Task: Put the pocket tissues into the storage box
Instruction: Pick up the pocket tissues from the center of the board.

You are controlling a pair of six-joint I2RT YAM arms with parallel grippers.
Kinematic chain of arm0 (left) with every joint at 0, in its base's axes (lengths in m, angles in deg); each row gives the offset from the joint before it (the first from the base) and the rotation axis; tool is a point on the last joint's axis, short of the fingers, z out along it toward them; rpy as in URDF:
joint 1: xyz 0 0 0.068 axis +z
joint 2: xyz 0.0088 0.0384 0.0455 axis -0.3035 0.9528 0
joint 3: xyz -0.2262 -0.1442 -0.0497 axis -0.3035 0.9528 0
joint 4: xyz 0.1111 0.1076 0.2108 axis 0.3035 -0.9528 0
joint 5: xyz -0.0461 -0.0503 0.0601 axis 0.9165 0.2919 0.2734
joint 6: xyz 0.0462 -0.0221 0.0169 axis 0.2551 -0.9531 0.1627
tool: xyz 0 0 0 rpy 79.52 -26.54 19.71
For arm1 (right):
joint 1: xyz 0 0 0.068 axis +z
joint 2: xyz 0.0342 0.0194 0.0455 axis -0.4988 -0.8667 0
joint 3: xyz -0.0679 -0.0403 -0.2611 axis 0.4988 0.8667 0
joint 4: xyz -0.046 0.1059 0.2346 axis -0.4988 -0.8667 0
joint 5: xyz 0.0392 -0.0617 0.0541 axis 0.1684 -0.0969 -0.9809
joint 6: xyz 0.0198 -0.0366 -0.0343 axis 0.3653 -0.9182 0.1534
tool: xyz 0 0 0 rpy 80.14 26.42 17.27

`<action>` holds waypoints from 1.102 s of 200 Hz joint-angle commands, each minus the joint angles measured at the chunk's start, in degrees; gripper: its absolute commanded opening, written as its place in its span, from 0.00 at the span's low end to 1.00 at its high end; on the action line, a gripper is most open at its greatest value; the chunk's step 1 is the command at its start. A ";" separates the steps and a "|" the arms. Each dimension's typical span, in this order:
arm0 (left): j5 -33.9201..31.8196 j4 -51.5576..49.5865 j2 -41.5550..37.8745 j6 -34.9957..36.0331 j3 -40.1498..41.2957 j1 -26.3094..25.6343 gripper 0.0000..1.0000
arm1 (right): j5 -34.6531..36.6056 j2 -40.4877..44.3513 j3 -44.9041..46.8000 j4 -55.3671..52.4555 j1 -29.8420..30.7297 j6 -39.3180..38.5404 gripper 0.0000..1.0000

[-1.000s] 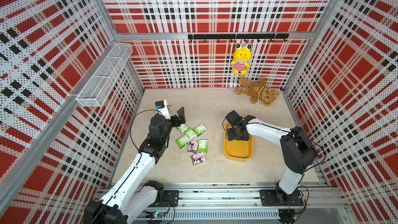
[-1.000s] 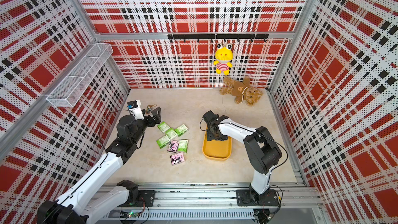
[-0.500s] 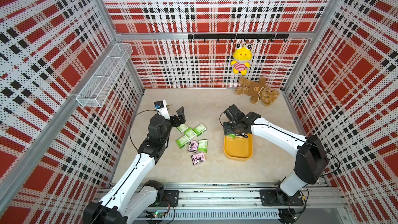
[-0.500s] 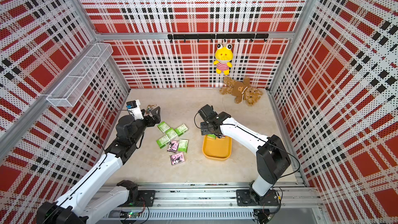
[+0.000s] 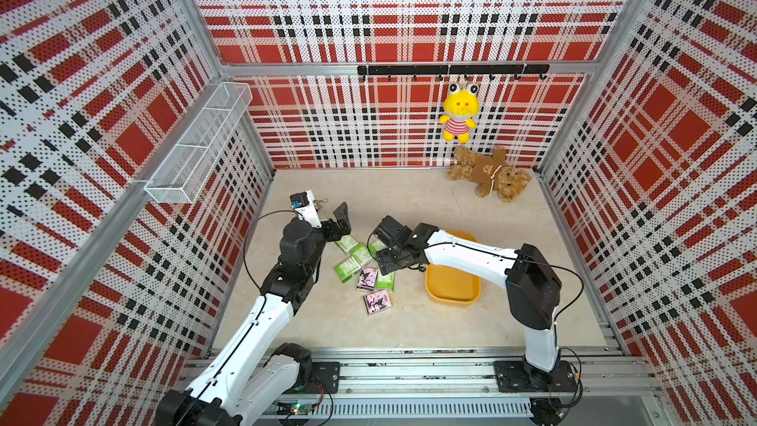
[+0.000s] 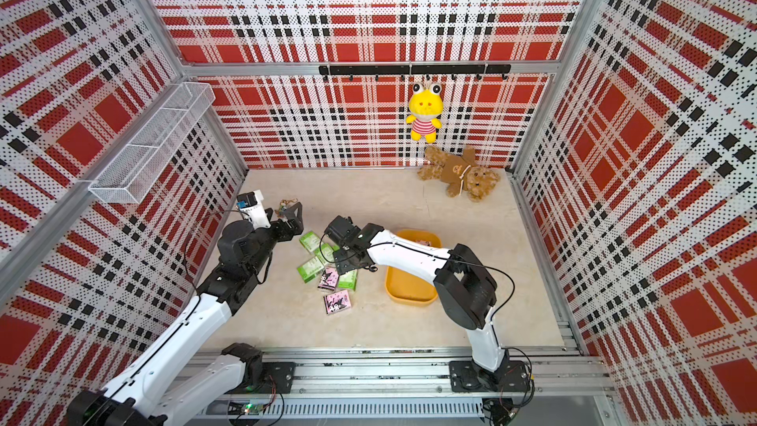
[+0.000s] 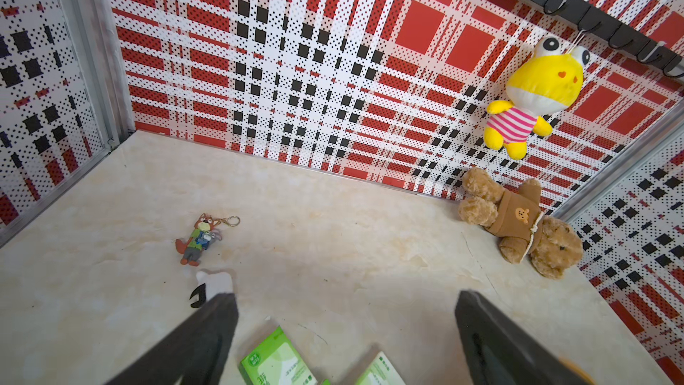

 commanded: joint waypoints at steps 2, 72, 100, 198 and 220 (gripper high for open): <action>-0.22 -0.53 -0.76 0.38 -1.57 0.45 0.99 | 0.55 -2.53 -1.73 -1.49 0.39 2.21 0.80; 0.00 -0.79 -0.40 0.84 -1.05 0.81 0.99 | -2.30 -8.46 -6.29 -4.76 0.52 1.25 0.83; -0.12 -0.71 -0.60 0.95 -0.52 0.81 0.99 | -2.41 -9.13 -6.26 -5.16 0.72 1.78 0.83; 0.50 -0.44 -0.79 0.86 0.44 2.75 0.99 | -3.37 -10.47 -6.97 -5.69 1.35 1.82 0.84; 0.62 -0.35 -1.09 0.90 0.62 2.98 0.99 | -3.71 -10.87 -7.25 -5.84 1.42 1.78 0.84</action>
